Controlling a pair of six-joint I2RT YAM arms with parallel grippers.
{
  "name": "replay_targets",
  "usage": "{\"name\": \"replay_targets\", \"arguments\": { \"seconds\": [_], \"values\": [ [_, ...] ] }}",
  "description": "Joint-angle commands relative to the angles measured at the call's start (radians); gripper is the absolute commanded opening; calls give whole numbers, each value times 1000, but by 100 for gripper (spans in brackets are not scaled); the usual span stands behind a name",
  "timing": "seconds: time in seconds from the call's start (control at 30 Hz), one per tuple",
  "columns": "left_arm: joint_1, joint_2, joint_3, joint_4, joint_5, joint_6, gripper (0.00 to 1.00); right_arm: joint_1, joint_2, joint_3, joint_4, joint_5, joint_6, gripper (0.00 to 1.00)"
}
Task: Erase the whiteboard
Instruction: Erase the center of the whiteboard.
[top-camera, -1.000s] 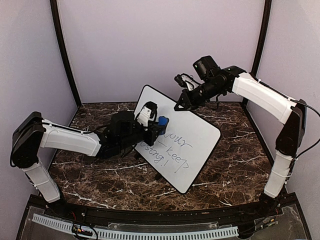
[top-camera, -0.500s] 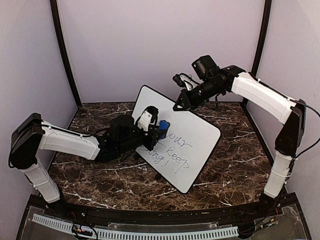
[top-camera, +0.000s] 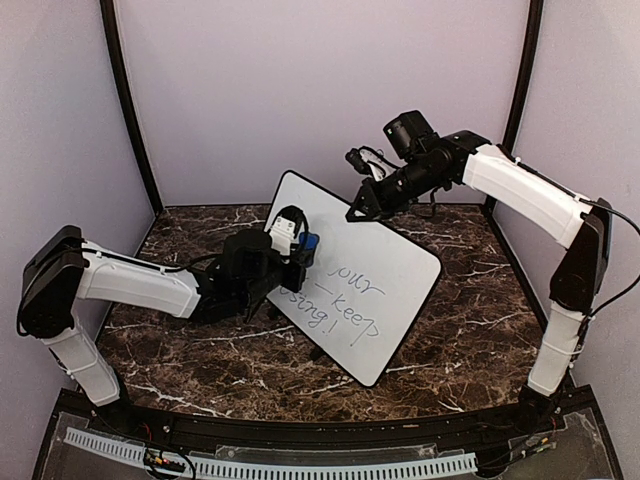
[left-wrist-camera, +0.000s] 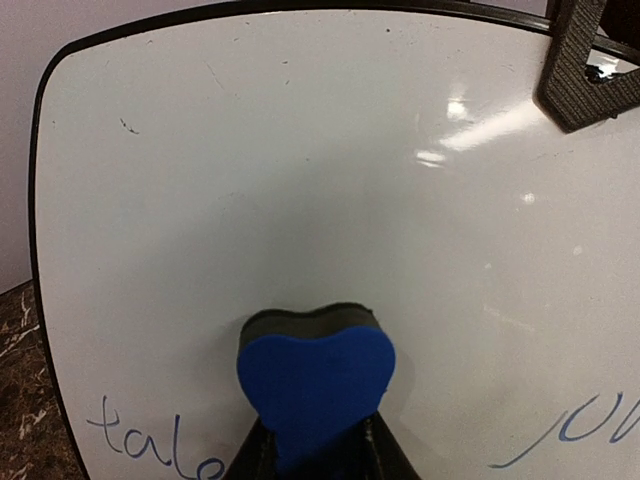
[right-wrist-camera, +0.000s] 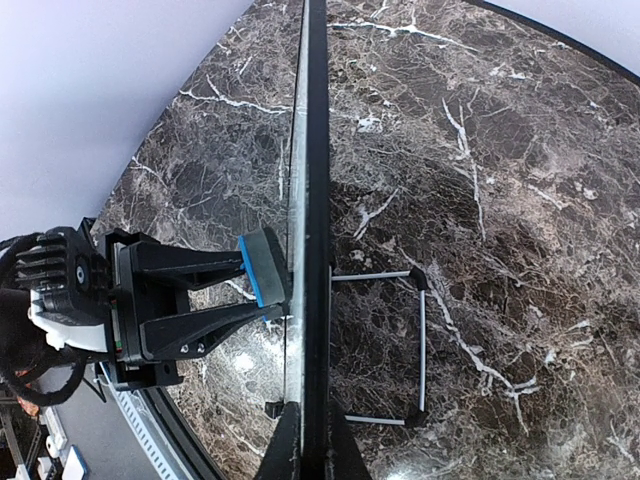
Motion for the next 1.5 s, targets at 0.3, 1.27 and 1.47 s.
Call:
{"name": "replay_targets", "arguments": {
  "seconds": [0.3,1.27,1.47],
  "values": [
    [-83,45,-4,66,157,52,0,42,13,-15,-35,-6,-95,0],
    [-55,41,-7,39,141,44,0,42,-13,-53,-20,-2,-92,0],
    [-140,61,3,93,197,152,0,42,-12,-53,-20,-2,-92,0]
  ]
}}
